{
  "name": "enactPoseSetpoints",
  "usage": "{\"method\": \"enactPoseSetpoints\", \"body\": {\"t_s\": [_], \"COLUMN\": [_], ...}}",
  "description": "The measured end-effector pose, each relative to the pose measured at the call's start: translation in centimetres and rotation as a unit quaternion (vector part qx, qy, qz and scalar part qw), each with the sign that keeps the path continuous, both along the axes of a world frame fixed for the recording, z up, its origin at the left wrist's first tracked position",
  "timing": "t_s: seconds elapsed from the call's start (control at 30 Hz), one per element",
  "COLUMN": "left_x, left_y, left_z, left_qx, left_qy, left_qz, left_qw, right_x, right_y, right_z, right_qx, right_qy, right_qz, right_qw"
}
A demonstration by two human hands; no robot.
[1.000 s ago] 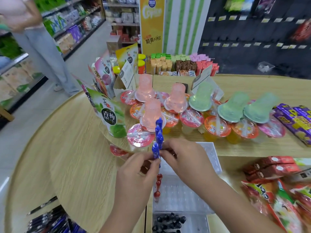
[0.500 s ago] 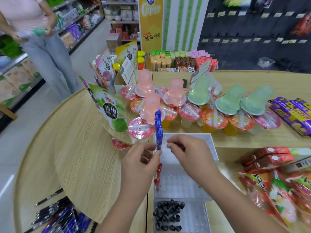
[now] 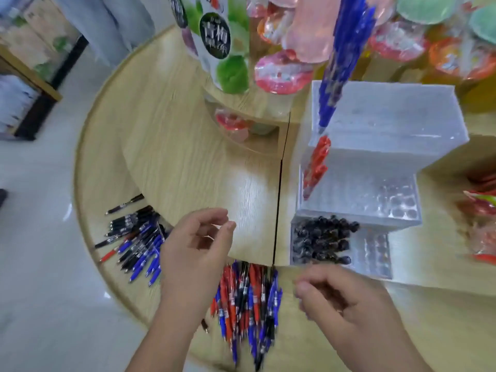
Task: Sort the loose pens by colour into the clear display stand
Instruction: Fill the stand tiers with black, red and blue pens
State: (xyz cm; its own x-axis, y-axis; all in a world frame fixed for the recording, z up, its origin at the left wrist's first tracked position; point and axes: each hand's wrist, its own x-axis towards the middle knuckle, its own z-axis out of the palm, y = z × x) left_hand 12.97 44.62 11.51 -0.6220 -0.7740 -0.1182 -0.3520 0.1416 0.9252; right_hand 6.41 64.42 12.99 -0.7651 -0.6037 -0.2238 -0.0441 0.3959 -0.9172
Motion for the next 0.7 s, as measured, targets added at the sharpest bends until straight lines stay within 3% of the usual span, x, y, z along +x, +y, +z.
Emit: {"method": "enactPoseSetpoints", "body": {"t_s": [0.1,0.27,0.4,0.7], "left_x": [3.8,8.8,11.1,10.8], "left_y": [0.3,1.4,2.5,2.9], "left_z": [-4.3,-12.9,-19.6,-24.1], "left_qx": [0.011,0.044,0.055,0.042], "left_qy": [-0.047,-0.163,-0.279,-0.332], "left_qz": [0.022,0.072,0.056,0.063], "left_qw": [0.999,0.983,0.957,0.94], "right_x": [2.8,5.4,6.0,6.1], "right_y": [-0.3,-1.5,-3.5,-6.8], "right_z": [-5.0,-14.5,-20.8,-24.7], "right_qx": [0.065,0.202,0.279,0.414], "right_qy": [-0.038,-0.036,-0.002,0.141], "right_qz": [0.045,0.072,0.049,0.107], "right_qw": [0.996,0.976,0.959,0.893]}}
